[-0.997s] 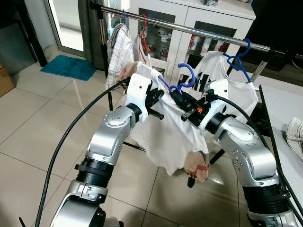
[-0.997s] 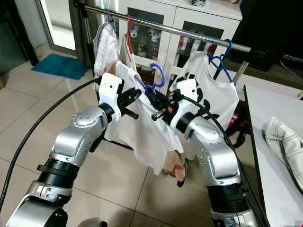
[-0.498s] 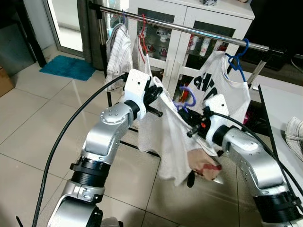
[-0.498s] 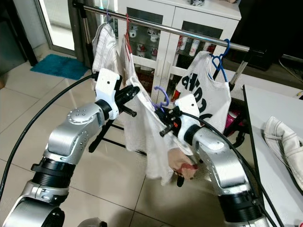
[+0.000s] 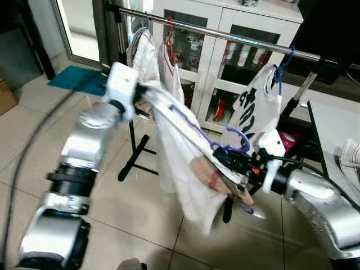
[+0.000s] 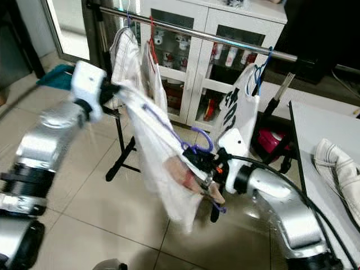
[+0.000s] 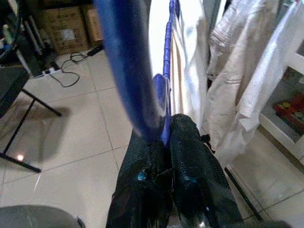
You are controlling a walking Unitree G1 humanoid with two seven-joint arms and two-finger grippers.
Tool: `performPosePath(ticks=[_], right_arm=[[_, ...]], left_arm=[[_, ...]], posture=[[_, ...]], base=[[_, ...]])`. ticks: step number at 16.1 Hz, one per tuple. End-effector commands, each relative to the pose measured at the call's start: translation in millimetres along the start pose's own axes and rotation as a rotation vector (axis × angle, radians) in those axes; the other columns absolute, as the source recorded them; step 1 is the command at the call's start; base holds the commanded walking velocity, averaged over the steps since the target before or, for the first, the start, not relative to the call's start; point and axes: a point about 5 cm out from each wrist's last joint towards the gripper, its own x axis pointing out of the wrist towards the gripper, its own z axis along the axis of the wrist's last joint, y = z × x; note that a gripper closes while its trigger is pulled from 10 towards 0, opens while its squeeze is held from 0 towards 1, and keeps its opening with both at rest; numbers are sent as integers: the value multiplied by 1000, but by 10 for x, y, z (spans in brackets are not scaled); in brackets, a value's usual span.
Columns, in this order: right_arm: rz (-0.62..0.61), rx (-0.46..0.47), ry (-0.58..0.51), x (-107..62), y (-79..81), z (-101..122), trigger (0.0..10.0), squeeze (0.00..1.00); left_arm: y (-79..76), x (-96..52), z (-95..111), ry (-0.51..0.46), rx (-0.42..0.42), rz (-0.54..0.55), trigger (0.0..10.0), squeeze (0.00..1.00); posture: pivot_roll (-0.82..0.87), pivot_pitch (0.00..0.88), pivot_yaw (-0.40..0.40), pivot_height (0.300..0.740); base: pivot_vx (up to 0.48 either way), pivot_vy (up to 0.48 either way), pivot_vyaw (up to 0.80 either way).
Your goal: Hang hanger
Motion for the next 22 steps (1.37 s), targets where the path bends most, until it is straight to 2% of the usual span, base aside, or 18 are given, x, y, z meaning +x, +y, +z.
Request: performPosePath(ticks=[1,2,3,5,7,8,9,10,11,12,14,15,16,18,19,20,21,22], right_arm=[[-35,-14,72,-102,-71,-90,0,0],[-150,-15,119,-68,-191,-132,0,0],[-231,13,114,-1,-263,-103,0,0],[-251,35,71,161,-238,24,0,0],[-252,29,87,287,-206,76,0,0],[-237,-53,161,343,-183,47,0,0],[-218,-121,216,359,-169,7,0,0],[-122,-255,369,376,-91,-150,0,0],[-81,-279,436,378,-49,-233,0,0],[-38,-268,489,373,1,-292,0,0],[-82,-254,502,349,-40,-306,0,0],[-110,-239,477,333,-73,-283,0,0],[-119,-208,405,304,-101,-214,0,0],[-103,-169,354,251,-114,-162,0,0],[-67,-148,327,162,-115,-129,0,0],[-38,-150,313,111,-113,-110,0,0],[32,-164,254,-13,-105,-41,0,0],[127,-146,208,-183,-70,26,0,0]], left_arm=[[211,-33,176,-59,75,79,0,0],[121,-22,230,-82,105,21,0,0],[-43,-4,254,-103,125,-61,0,0],[-422,33,221,-120,127,-198,0,0],[-757,44,180,-126,130,-289,0,0],[-935,37,182,-141,131,-343,0,0],[-997,37,190,-147,129,-361,0,0],[-1109,44,224,-163,136,-390,0,0],[-1147,52,245,-171,148,-400,0,0],[-1151,60,256,-174,157,-402,0,0],[-1107,65,226,-159,167,-384,0,0],[-1059,67,190,-143,178,-362,0,0],[-962,75,128,-114,195,-319,0,0],[-858,88,77,-87,228,-275,0,0],[-729,93,28,-60,263,-237,0,0],[-664,96,12,-48,275,-222,0,0],[-476,103,-12,-22,283,-159,0,0],[-197,104,1,-6,269,-50,0,0]], posture=[[-4,0,-58,740],[-1,0,-60,740],[-1,0,-61,740],[0,0,-63,740],[1,0,-70,740],[1,0,-70,740],[1,0,-72,740],[2,0,-75,740],[2,0,-76,740],[5,0,-78,740],[6,0,-78,740],[5,0,-75,740],[5,0,-75,740],[4,0,-73,740],[2,0,-70,740],[-3,0,-63,740],[-4,0,-60,740],[-5,0,-58,740]], base=[[0,0,0],[0,0,0],[0,0,0],[0,0,0],[0,0,0],[0,0,0],[0,0,0],[0,0,0],[0,0,0],[0,0,0],[0,0,0],[0,0,0],[0,0,0],[0,0,0],[0,0,0],[0,0,0],[0,0,0],[0,0,0]])
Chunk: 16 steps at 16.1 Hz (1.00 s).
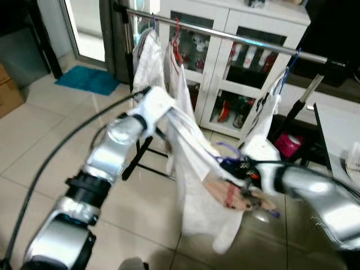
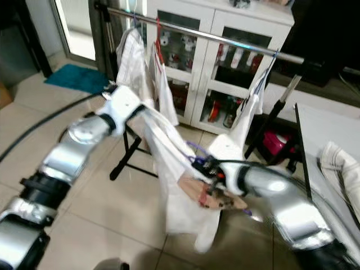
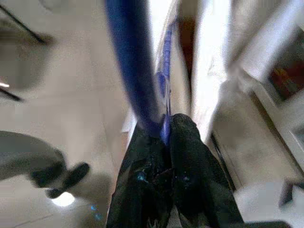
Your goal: Hang hanger
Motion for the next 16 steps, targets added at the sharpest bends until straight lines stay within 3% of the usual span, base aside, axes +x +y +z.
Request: performPosePath(ticks=[1,6,9,10,11,12,14,16], right_arm=[[79,-3,-39,-155,24,46,0,0],[101,76,-135,-297,0,33,0,0],[53,165,-222,-354,-63,37,0,0],[45,170,-227,-361,-71,36,0,0],[-29,156,-171,-353,-142,-8,0,0],[-177,173,-63,-315,-300,-117,0,0],[-288,208,-114,-273,-423,-75,0,0],[-373,253,-173,-253,-505,-12,0,0]], left_arm=[[370,-53,70,-21,-20,160,0,0],[819,-154,-95,-18,-221,349,0,0],[894,-193,-260,-8,-339,397,0,0],[891,-196,-277,-4,-344,400,0,0],[848,-190,-304,-1,-336,382,0,0],[670,-127,-190,-89,-315,258,0,0],[442,-56,-22,-189,-332,119,0,0],[305,-17,7,-203,-322,58,0,0]], posture=[[-5,0,-58,740],[-5,0,-58,740],[-6,0,-58,740],[-6,0,-58,740],[-7,0,-55,740],[-10,0,-50,740],[-8,0,-50,740],[-12,0,-46,740]], base=[[0,0,0],[0,0,0],[0,0,0],[0,0,0],[0,0,0],[0,0,0],[0,0,0],[0,0,0]])
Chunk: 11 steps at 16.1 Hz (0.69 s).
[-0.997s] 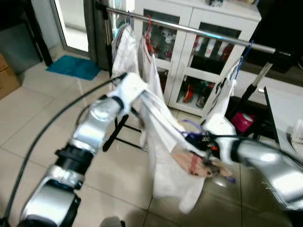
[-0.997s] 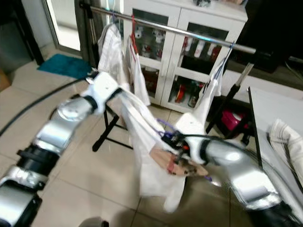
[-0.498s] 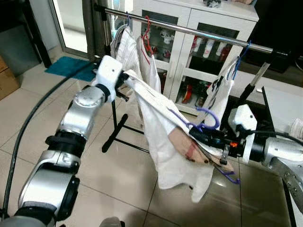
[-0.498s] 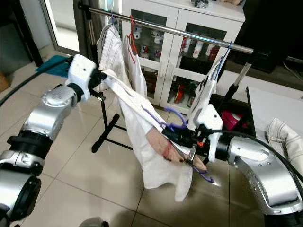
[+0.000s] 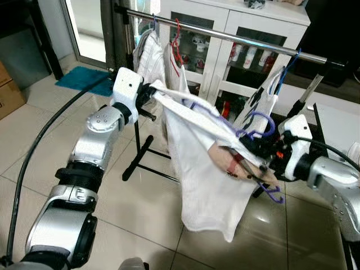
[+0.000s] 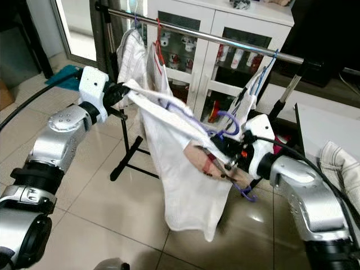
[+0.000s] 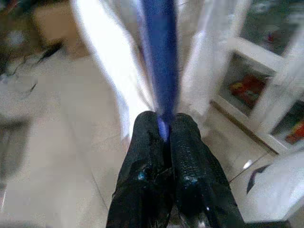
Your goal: Hang hanger
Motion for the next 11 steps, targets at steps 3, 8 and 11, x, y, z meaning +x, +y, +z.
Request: performPosePath(ticks=[3,8,11], right_arm=[[1,-153,53,85,102,50,0,0],[213,-184,41,155,462,-20,0,0],[273,-157,14,-27,406,-56,0,0]], left_arm=[[-327,34,52,-63,-9,-146,0,0],[-104,89,224,-103,22,39,0,0],[295,-9,210,-64,7,195,0,0]], posture=[[-17,0,-41,740],[-9,0,-47,740],[-9,0,-44,740]], base=[[0,0,0],[0,0,0],[0,0,0]])
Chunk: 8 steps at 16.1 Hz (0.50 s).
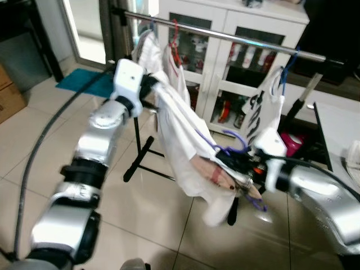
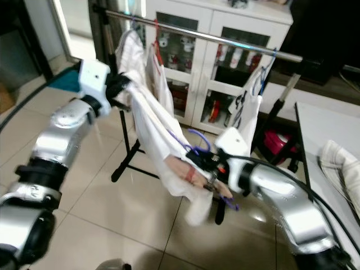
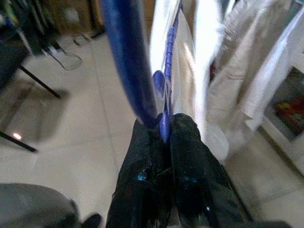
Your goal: Hang hanger
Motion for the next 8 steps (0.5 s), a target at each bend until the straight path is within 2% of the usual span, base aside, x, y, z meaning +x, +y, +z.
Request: performPosePath(ticks=[1,3,4,5,6,7,8], right_arm=[[23,23,-8,-146,-28,-10,0,0],[59,93,-102,-280,-39,80,0,0],[81,120,-153,-309,-30,139,0,0],[94,136,-182,-309,-21,169,0,0],[112,168,-244,-288,1,225,0,0],[104,175,-259,-264,4,239,0,0],[64,193,-271,-214,-19,250,0,0]], left_arm=[[349,-40,113,-11,-3,162,0,0],[631,-122,13,61,-4,272,0,0],[687,-148,-46,91,8,292,0,0],[681,-149,-82,106,4,287,0,0],[601,-127,-171,135,-21,256,0,0],[533,-107,-202,141,-36,231,0,0],[398,-65,-244,146,-50,169,0,0]], posture=[[-10,0,-41,740],[-10,0,-41,740],[-11,0,-42,740],[-11,0,-42,740],[-11,0,-44,740],[-11,0,-45,740],[-13,0,-45,740]], base=[[0,0,0],[0,0,0],[0,0,0],[0,0,0],[0,0,0],[0,0,0],[0,0,0]])
